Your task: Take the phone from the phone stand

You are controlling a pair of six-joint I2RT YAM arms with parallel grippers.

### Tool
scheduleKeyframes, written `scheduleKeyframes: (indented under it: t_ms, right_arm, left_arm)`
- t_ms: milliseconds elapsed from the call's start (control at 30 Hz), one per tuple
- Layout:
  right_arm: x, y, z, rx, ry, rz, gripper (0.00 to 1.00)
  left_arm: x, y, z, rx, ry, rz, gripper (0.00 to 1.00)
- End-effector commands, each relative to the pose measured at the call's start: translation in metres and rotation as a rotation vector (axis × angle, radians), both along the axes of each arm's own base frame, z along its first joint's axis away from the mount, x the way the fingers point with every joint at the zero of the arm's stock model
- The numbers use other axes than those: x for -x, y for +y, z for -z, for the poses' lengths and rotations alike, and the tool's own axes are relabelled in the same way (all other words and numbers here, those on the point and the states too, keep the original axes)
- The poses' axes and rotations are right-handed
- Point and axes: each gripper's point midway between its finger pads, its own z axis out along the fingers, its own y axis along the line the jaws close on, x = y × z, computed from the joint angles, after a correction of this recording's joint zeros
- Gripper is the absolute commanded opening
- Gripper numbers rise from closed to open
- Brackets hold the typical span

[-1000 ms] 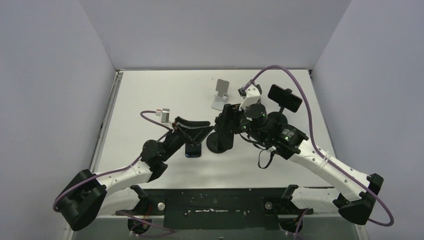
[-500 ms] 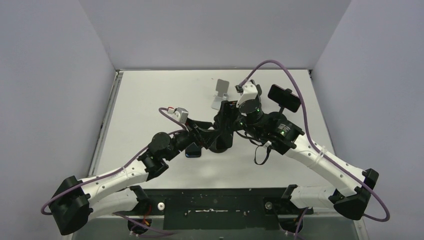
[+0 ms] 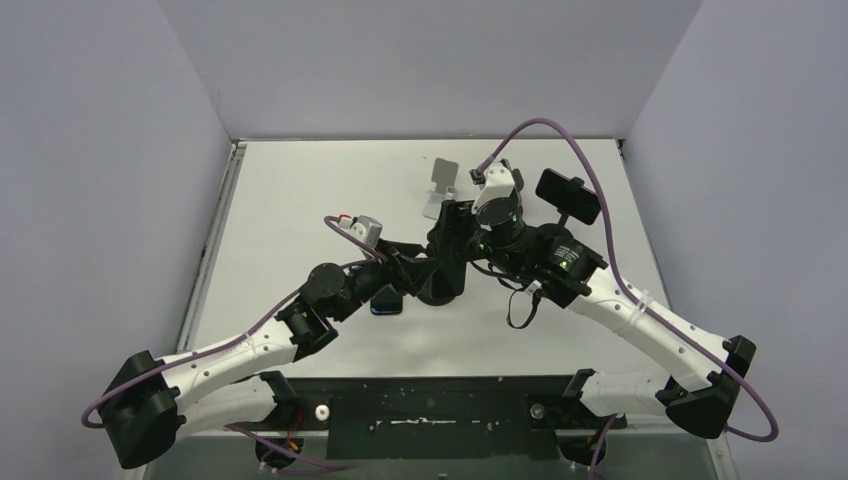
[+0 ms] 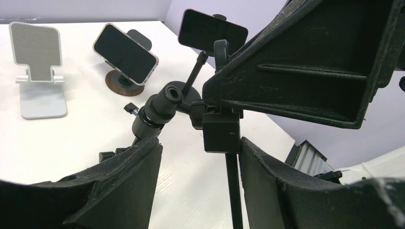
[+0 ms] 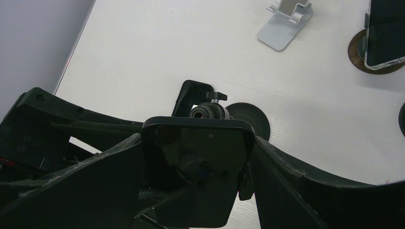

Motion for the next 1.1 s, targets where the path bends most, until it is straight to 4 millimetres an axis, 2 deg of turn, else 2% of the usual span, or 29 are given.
scheduleKeyframes:
  t_ms: [0, 333, 467, 600, 833, 1067]
  right_arm:
    - [-0.004, -0.005, -0.001, 0.025, -0.002, 0.035, 0.0]
    - [-0.004, -0.006, 0.002, 0.03, 0.0, 0.036, 0.0]
    - [-0.003, -0.006, 0.0, 0.022, -0.002, 0.03, 0.0]
    - [0.0, -0.005, -0.002, 0.009, 0.0, 0.02, 0.0]
    - [0.004, -0.004, -0.002, -0.005, 0.004, 0.011, 0.0]
    - [0.006, -0.005, 0.0, -0.005, 0.01, 0.011, 0.2]
  left_arm:
    - [-0.003, -0.002, -0.037, 0.075, -0.061, -0.011, 0.58]
    - [-0.003, -0.006, -0.045, 0.112, -0.068, 0.003, 0.58]
    - [-0.003, -0.007, -0.035, 0.087, -0.056, 0.009, 0.57]
    - [-0.003, -0.008, -0.024, 0.07, -0.041, 0.006, 0.48]
    - [-0.009, -0.009, -0.021, 0.07, -0.039, -0.011, 0.29]
    - [-0.009, -0.012, -0.016, 0.074, -0.036, -0.003, 0.1]
